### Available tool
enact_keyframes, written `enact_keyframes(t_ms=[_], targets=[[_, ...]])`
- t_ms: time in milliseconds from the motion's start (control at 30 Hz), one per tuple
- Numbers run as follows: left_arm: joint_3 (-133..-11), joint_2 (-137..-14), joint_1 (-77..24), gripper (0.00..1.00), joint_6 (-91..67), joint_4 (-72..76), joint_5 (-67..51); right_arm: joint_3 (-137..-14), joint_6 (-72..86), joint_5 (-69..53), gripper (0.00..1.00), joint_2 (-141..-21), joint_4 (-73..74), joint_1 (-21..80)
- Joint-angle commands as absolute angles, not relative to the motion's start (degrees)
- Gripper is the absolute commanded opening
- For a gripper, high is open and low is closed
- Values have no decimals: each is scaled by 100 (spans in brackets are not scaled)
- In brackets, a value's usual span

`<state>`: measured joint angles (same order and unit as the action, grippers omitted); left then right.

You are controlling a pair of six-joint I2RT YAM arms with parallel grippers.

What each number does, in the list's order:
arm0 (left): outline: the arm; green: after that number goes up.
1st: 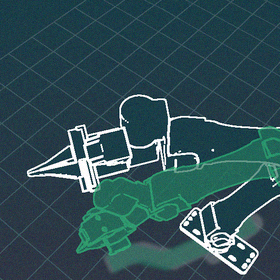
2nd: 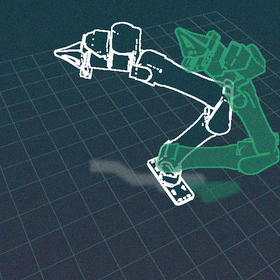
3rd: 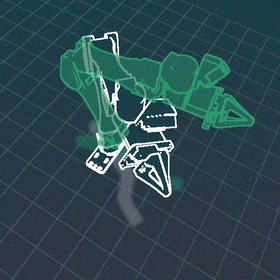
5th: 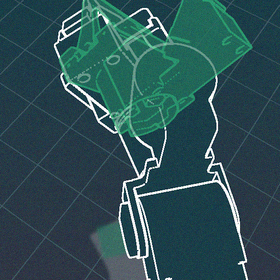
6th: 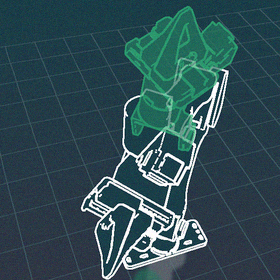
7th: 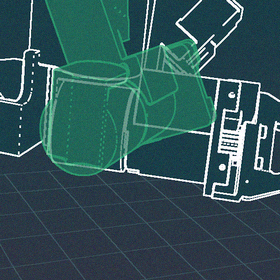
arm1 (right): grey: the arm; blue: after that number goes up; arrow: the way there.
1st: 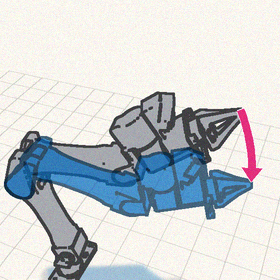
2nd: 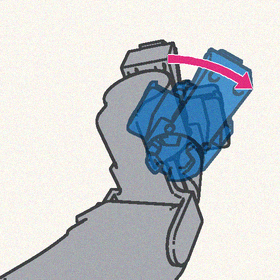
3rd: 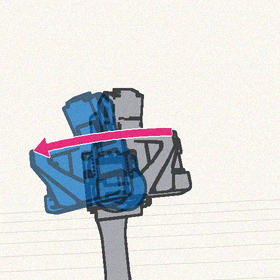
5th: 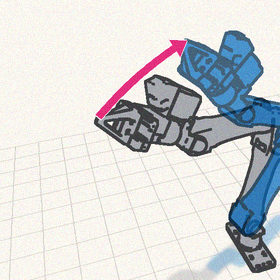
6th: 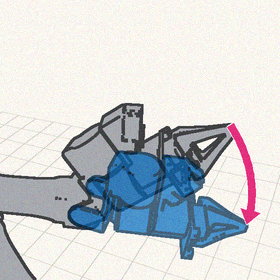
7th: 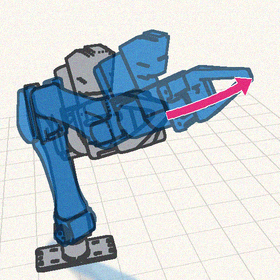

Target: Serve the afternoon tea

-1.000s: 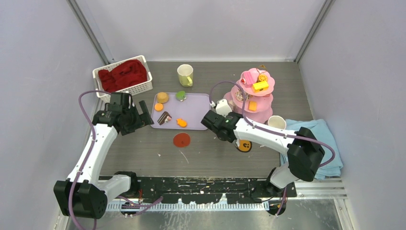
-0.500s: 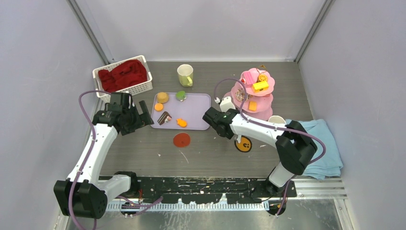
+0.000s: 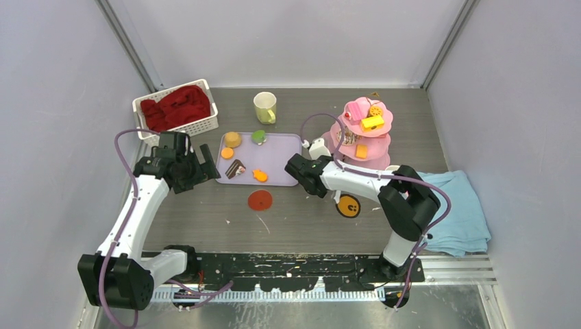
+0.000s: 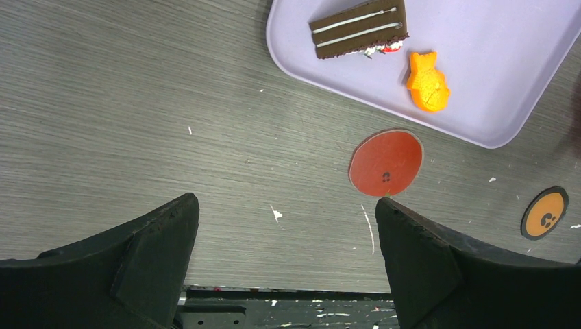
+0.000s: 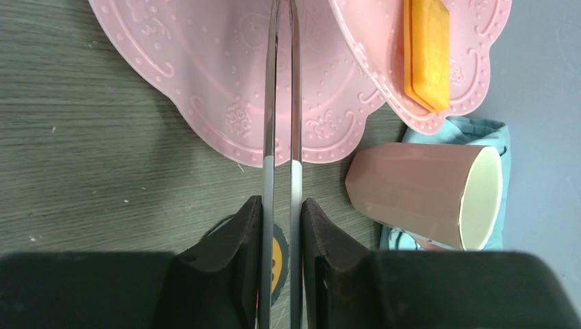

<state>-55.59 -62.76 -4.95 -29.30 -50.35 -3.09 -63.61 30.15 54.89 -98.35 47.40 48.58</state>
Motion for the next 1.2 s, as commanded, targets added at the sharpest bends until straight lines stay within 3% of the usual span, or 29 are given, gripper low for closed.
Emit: enact_keyframes(t_ms=[0,533,1167], targets=[[-5713,-6284,-475,100,-2828,-4806,-358,-6338,2805,5388,14,-9549,4373,4924],[-5704,-6199,-475,100,-2856,-4842,-369,-6137,2690,4609,40,-8938,4492,5073],[-5651,-6014,-475,100,-2882,-4896,-401,-5922,2592,2927,38,-7106,4997,5080]])
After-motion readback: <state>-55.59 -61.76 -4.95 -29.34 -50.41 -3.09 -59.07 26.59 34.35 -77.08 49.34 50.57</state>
